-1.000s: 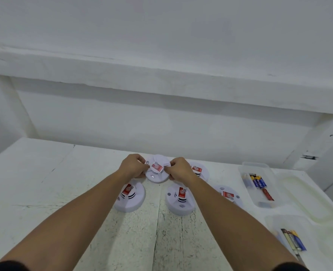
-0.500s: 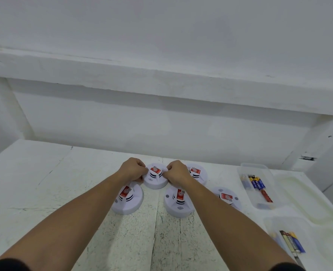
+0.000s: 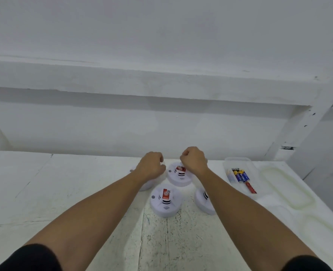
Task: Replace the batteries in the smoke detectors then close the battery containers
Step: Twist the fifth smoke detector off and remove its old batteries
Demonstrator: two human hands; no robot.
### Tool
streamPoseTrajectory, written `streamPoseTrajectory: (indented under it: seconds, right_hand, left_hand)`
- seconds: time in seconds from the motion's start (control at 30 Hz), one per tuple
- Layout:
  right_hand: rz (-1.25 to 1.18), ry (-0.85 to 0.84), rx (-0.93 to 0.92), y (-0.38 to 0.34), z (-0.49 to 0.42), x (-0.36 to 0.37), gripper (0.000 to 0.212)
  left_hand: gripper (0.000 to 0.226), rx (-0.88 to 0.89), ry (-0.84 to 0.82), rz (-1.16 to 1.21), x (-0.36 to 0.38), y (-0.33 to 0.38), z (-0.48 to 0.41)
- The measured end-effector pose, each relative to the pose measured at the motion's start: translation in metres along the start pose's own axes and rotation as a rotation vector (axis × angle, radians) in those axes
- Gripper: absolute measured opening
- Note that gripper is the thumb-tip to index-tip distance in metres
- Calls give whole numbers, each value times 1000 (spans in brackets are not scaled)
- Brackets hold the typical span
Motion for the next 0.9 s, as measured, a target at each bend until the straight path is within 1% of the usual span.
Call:
streamPoseTrajectory:
  seconds: [0.07, 0.13, 0.2, 0.3, 0.37, 0.43, 0.5, 0.57, 0.63, 0.7, 0.77, 0.83, 0.9]
  right_hand:
    - [166, -78, 106, 22, 5, -3, 8]
    - [245, -176, 183, 42, 12, 2, 20]
    - [272, -216, 206, 55, 15, 6, 22]
    - [275, -213, 223, 61, 18, 10, 21]
    - [268, -175, 229, 59, 19, 9, 20]
    - [243, -155, 248, 58, 20, 9, 21]
    - [173, -140, 268, 58, 21, 10, 24]
    - [46, -123, 264, 55, 21, 8, 30]
    - [-93, -61, 224, 51, 19, -2, 35]
    - [-255, 5, 211, 51, 24, -16, 28]
    - [-421, 71, 245, 56, 38, -28, 18]
    - [-527, 123, 238, 59, 50, -36, 18]
    - [-590, 187, 212, 60, 63, -46, 19]
  left_hand:
    - [29, 15, -81, -57, 19, 17, -1]
    - [19, -9, -150, -74, 36, 25, -2]
    - [9, -42, -182, -67, 46, 29, -4]
    - [8, -81, -195, -3, 49, 31, -3]
    - [15, -129, -205, 49, 49, 29, -2]
    - [11, -208, -231, 152, 52, 23, -3]
    - [12, -327, -245, 364, 52, 16, 0]
    - [10, -428, -260, 614, 53, 10, 3]
    - [11, -451, -262, 831, 51, 11, 8]
    - [2, -424, -256, 982, 47, 15, 14]
    - [9, -398, -240, 1050, 44, 17, 19]
    - [8, -356, -201, 1048, 39, 23, 28]
    - [15, -305, -157, 1049, 33, 31, 42]
Point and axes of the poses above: each hand's wrist, its own z-axis away from the middle knuckle, its own x-axis out of the palm, y = z × x, the point moved 10 cm from there along -z, towards the middle knuckle, and after that the axes turned 10 degrees about -x, right-handed, at the moved point
